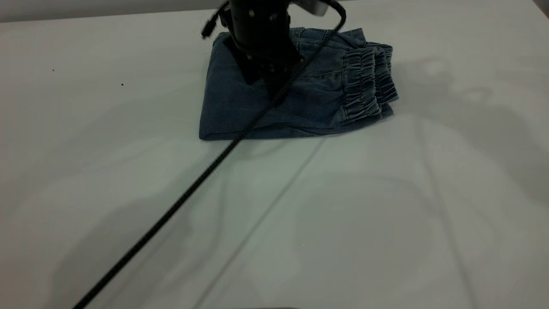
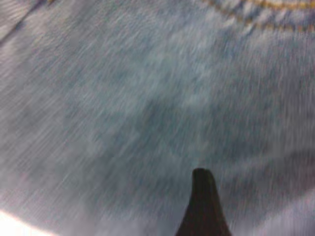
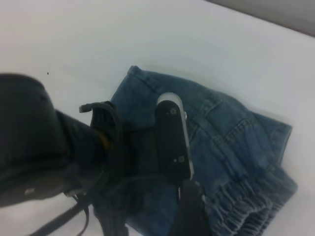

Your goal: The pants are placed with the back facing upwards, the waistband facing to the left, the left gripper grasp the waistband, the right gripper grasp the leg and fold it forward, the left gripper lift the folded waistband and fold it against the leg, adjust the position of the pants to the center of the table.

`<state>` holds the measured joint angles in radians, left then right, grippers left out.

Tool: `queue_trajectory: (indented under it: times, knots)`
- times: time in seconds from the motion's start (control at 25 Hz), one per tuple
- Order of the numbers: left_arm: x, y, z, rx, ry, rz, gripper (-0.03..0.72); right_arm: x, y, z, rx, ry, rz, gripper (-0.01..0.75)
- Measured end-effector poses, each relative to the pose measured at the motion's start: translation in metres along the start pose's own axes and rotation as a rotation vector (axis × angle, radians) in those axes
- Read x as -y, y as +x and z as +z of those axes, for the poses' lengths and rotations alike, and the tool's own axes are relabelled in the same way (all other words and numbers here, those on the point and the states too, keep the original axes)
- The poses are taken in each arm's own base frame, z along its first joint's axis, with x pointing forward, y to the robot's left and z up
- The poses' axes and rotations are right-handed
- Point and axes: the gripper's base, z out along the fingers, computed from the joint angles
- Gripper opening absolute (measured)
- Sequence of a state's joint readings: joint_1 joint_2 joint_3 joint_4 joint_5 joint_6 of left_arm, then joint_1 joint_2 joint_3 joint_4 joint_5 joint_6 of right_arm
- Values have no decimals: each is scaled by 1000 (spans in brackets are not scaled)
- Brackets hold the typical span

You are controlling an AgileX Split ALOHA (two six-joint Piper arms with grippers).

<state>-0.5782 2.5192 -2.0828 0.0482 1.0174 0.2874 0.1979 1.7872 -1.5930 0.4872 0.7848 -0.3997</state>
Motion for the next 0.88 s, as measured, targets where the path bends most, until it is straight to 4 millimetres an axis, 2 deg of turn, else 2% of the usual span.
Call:
queue_trajectory:
  times: [0.12, 0.32, 0.52, 0.64, 0.72, 0.88]
  knots:
    - [-7, -7, -25, -42, -27, 7, 496, -9, -7, -27, 50, -1, -27, 490]
    - [-24, -31, -76, 116, -148, -63, 496, -31, -11, -83, 115, -19, -73, 490]
    - [-29, -35, -134, 235, -192, -129, 496, -56, -4, -145, 154, -49, -102, 490]
    - [-30, -31, -183, 325, -212, -158, 496, -72, 7, -184, 177, -61, -127, 490]
    - [-29, -23, -223, 390, -225, -182, 496, -83, 17, -215, 204, -63, -145, 490]
    - [-22, 10, -293, 470, -239, -207, 496, -103, 48, -272, 229, -43, -171, 490]
